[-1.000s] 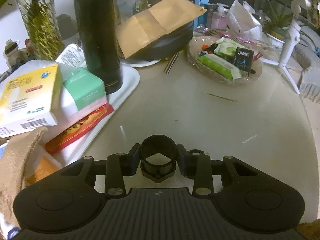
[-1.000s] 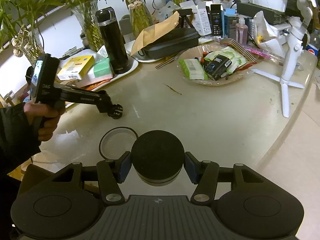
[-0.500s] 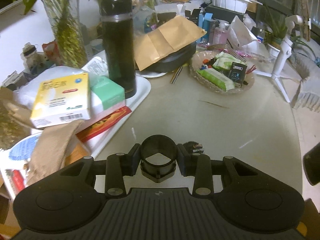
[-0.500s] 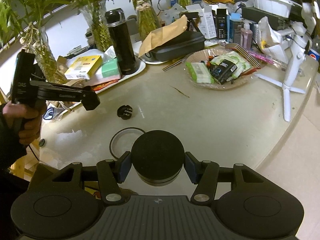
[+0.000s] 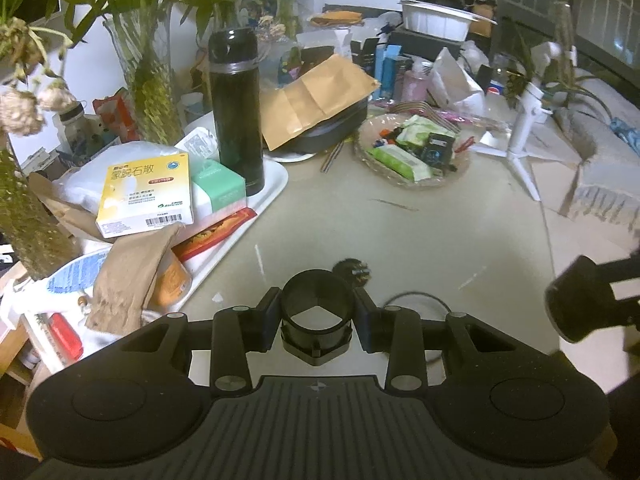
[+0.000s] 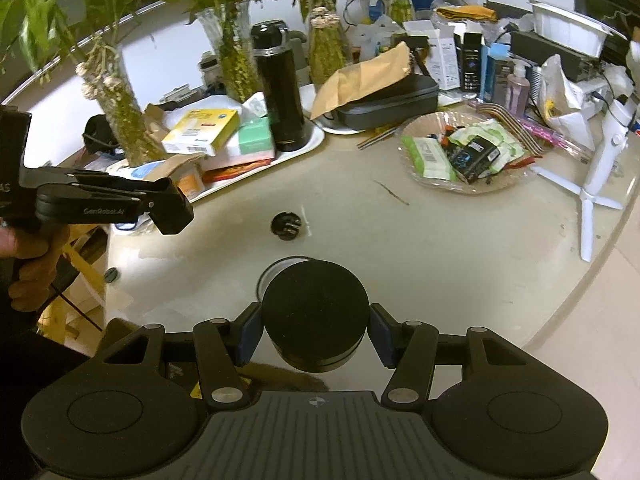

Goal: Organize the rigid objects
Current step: 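Carry the black tube and black cap toward the cardboard box with both grippers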

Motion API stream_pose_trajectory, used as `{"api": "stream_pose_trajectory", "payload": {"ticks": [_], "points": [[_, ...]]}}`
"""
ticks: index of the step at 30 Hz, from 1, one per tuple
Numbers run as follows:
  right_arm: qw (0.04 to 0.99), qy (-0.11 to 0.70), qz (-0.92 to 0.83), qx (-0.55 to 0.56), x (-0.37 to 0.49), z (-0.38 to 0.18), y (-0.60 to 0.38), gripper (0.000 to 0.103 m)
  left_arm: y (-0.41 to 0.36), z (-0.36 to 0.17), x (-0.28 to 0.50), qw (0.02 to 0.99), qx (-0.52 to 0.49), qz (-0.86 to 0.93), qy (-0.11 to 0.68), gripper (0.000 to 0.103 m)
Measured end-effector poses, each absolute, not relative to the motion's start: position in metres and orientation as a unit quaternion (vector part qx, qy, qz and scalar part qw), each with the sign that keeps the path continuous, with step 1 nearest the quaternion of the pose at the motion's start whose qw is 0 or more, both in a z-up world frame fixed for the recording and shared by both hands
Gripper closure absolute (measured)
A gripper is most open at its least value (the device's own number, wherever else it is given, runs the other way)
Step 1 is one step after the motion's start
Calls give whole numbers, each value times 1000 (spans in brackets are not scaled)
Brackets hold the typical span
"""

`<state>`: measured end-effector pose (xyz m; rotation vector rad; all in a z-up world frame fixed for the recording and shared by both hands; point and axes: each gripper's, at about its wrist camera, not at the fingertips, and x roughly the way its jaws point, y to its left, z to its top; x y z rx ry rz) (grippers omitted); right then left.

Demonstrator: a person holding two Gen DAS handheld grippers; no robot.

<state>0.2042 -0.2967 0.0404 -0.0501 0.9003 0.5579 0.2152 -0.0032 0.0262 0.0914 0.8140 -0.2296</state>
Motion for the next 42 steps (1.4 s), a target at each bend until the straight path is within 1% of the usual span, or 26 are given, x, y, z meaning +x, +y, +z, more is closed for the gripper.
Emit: {"api": "stream_pose_trajectory", "payload": {"ticks": [19, 30, 38, 41, 42], "points": [[855, 426, 291, -46, 158, 57, -287, 44, -13, 40, 140, 904, 35, -126, 408, 66], [853, 427, 297, -43, 138, 57, -292, 44, -20, 23, 107, 890, 24, -142, 432, 66], [849, 433, 299, -40, 129, 52, -294, 44, -23, 10, 100, 885, 28, -148, 441, 65], [849, 434, 299, -39, 128, 52, -294, 44, -22, 13, 97, 890, 24, -146, 431, 59], [849, 434, 299, -39, 128, 52, -294, 44, -21, 14, 96, 891, 19, -147, 430, 52]]}}
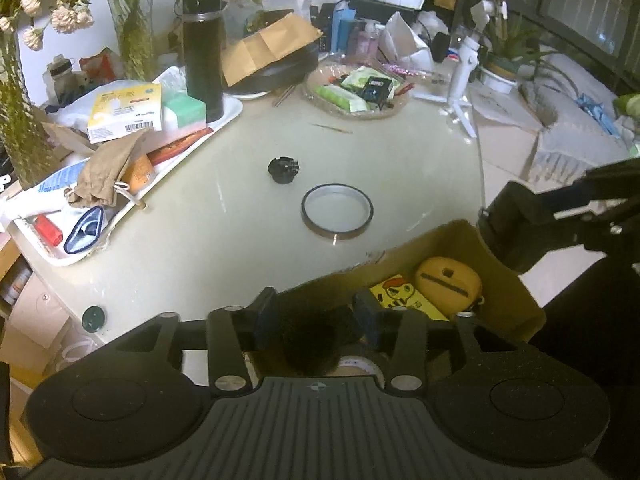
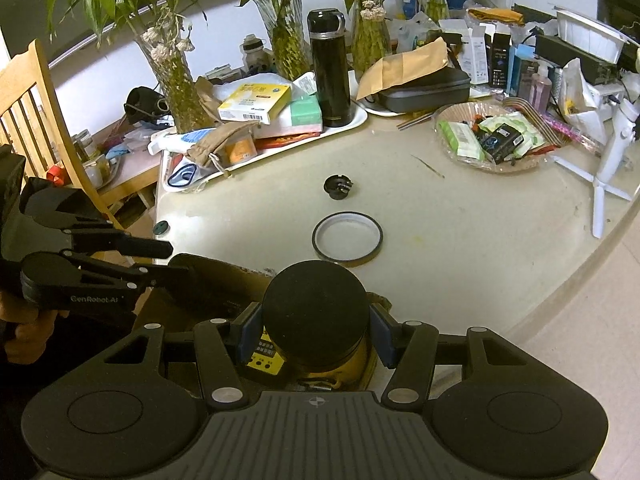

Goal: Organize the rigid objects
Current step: 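Carry the black tube and black cap toward the cardboard box with both grippers, then lower the tube and cap into the box and open both grippers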

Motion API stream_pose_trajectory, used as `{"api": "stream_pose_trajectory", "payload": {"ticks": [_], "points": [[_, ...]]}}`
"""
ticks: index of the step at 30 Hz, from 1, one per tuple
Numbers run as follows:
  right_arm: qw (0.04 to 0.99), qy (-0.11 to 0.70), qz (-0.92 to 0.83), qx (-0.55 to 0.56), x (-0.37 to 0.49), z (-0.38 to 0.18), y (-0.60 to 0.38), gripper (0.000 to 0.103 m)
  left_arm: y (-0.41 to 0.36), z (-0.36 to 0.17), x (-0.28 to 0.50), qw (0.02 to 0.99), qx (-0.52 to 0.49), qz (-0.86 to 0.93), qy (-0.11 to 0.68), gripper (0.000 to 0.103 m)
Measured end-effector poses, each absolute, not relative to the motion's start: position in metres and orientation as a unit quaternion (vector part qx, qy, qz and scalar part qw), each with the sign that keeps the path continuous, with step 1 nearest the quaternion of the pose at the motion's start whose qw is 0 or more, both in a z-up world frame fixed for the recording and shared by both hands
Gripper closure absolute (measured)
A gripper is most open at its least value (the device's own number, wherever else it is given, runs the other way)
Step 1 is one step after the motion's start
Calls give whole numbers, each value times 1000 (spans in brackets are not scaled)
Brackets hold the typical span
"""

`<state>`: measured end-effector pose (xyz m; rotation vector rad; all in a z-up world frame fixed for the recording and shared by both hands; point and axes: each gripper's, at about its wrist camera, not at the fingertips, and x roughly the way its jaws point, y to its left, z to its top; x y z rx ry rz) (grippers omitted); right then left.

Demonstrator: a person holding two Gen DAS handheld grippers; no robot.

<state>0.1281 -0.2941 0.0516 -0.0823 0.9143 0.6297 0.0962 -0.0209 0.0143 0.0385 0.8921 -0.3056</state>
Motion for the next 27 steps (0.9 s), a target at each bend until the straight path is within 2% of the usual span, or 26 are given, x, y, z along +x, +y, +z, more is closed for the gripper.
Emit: {"api": "stream_pose_trajectory", "payload": {"ticks": [2, 27], "points": [[849, 435, 299, -38, 127, 51, -295, 44, -19, 16, 94, 893, 12, -148, 424, 48], [825, 447, 342, -50, 109, 43, -256, 44, 17, 20, 54, 900, -11, -95, 425, 48]]}}
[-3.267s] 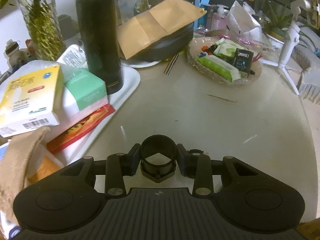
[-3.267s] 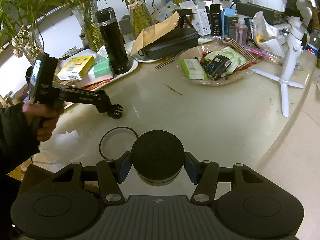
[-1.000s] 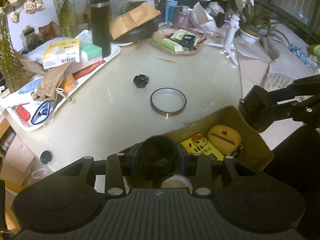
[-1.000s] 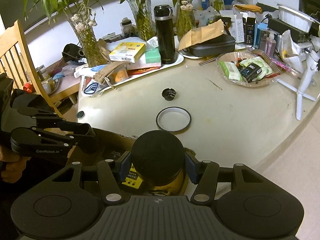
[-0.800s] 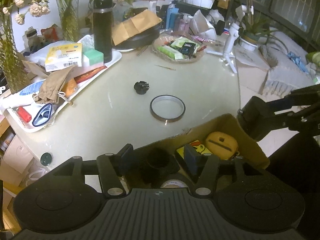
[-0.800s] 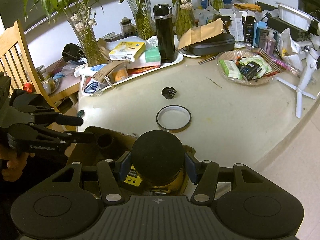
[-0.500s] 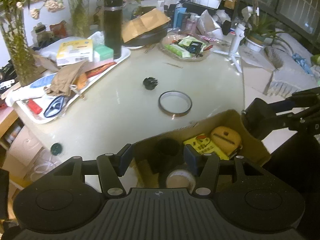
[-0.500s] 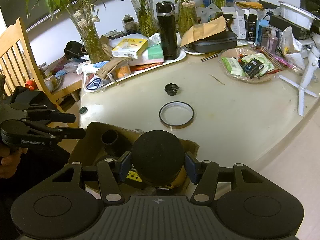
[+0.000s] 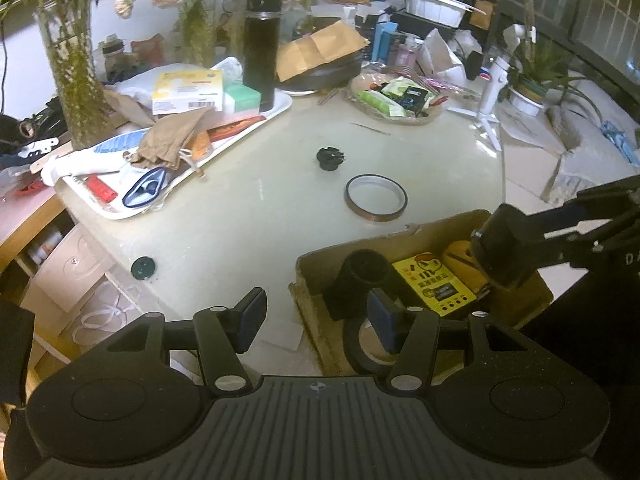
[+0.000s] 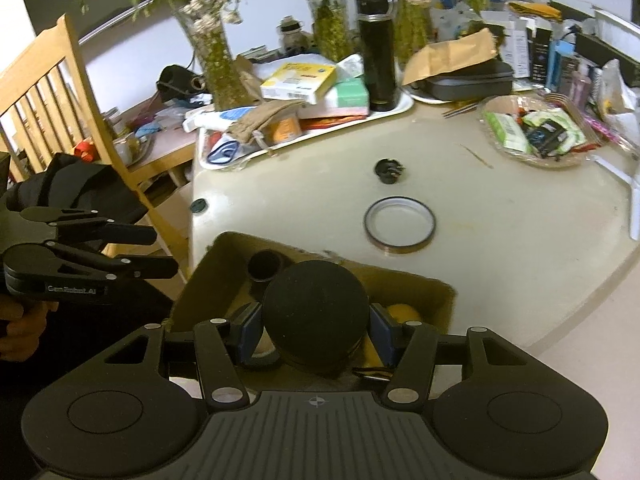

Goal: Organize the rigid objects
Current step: 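Lower the tube and cap into the box and open both grippers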

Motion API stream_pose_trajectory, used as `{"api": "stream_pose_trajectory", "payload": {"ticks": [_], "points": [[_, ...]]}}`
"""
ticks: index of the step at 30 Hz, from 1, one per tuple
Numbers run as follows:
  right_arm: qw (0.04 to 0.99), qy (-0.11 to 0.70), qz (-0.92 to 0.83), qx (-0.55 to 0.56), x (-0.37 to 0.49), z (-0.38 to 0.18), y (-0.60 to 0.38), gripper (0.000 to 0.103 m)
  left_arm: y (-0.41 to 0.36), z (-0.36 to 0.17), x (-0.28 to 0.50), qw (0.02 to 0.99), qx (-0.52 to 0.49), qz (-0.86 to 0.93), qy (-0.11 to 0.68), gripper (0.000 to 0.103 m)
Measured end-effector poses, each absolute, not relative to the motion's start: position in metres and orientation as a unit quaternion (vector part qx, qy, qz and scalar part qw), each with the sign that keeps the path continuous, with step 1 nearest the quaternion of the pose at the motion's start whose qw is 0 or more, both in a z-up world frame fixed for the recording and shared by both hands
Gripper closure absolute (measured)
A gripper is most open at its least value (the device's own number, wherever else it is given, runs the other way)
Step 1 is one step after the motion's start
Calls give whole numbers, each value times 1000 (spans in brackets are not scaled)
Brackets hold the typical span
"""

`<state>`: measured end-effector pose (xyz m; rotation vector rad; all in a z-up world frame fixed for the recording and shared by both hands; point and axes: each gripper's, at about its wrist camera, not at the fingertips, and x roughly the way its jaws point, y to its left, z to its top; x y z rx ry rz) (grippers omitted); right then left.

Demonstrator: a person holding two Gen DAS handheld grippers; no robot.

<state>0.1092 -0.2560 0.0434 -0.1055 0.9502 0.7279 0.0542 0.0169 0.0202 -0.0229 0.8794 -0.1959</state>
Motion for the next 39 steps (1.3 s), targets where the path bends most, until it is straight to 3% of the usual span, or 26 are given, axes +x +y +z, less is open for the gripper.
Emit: {"api": "stream_pose_trajectory", "payload": {"ticks": [11, 15, 19, 26, 32, 39], "points": [[802, 444, 395, -67, 97, 42, -207, 43, 32, 22, 50, 907, -46, -79, 411, 48], [806, 432, 399, -76, 97, 44, -200, 29, 34, 22, 50, 907, -48, -78, 411, 48], [808, 434, 391, -76, 99, 41, -206, 25, 33, 21, 50, 906, -47, -80, 412, 48], [821, 428, 368, -85, 97, 34, -231, 7, 30, 19, 52, 905, -42, -82, 416, 48], [829, 437, 342, -75, 102, 26, -254, 0, 25, 19, 53, 903, -30, -86, 421, 48], [838, 435, 321, -73, 109, 22, -266, 0, 19, 16, 58, 901, -19, -91, 425, 48]]}}
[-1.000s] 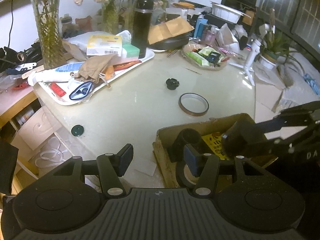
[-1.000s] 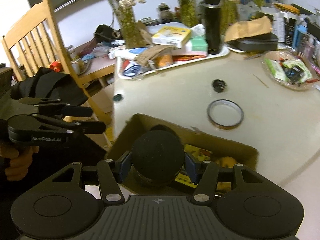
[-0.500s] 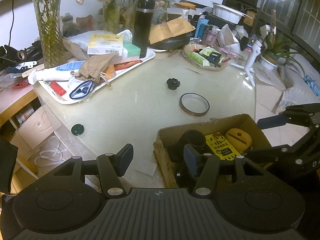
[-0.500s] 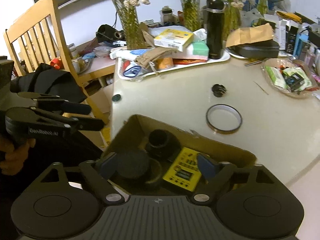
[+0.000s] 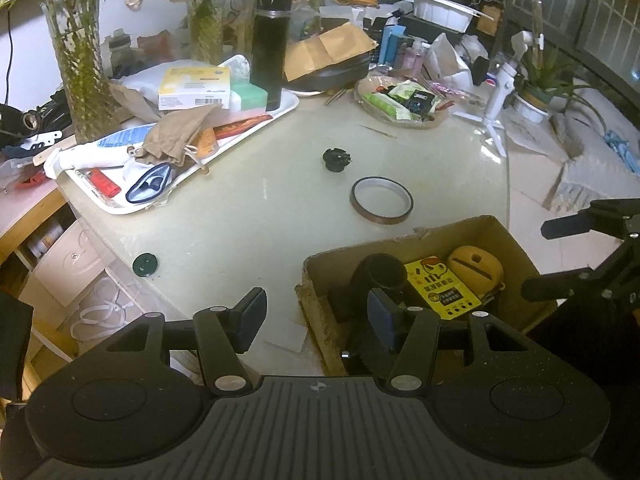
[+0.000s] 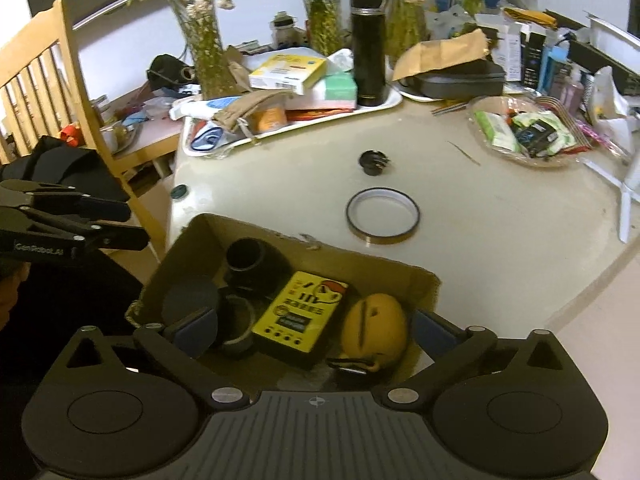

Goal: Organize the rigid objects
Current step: 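Lower the tube and cap into the box and open both grippers, then move the right gripper from the box to the thin dark ring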

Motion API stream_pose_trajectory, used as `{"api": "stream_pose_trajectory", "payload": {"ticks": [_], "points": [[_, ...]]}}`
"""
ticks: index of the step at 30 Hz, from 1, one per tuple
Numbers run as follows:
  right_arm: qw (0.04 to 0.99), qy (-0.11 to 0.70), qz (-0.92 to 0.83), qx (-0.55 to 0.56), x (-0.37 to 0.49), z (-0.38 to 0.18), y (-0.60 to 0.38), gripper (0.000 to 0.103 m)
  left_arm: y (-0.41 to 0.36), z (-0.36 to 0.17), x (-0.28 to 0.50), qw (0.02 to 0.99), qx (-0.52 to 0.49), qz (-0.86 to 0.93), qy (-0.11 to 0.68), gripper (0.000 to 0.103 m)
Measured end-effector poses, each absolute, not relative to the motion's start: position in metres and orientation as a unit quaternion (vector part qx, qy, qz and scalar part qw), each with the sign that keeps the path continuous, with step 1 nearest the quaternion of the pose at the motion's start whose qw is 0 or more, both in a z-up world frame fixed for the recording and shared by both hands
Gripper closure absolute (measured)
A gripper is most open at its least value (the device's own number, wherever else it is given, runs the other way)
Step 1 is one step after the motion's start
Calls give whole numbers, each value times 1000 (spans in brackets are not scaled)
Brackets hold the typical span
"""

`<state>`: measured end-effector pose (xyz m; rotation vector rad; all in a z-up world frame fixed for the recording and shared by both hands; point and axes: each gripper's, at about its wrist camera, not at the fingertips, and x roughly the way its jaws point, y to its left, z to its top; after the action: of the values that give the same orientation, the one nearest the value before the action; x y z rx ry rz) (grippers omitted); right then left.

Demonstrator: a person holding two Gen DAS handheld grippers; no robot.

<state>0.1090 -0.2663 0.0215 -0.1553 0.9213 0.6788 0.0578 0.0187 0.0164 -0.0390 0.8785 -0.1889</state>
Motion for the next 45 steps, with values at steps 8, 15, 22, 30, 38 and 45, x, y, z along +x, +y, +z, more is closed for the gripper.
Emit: {"api": "stream_pose_trajectory", "payload": {"ticks": [8, 15, 22, 30, 38, 45], "points": [[847, 438, 297, -49, 121, 21, -266, 0, 14, 15, 66, 903, -21, -101, 417, 48], [856, 424, 295, -39, 135, 31, -260, 0, 10, 13, 72, 901, -17, -109, 419, 48], [861, 416, 290, -47, 153, 41, -254, 0, 7, 12, 79, 899, -20, -116, 423, 48], [865, 411, 284, -46, 179, 53, -255, 0, 3, 18, 93, 902, -25, -122, 414, 48], [865, 408, 283, -71, 197, 50, -256, 0, 5, 24, 108, 909, -29, -117, 400, 48], [856, 420, 288, -85, 208, 36, -257, 0, 11, 22, 125, 912, -39, -110, 392, 48]]}}
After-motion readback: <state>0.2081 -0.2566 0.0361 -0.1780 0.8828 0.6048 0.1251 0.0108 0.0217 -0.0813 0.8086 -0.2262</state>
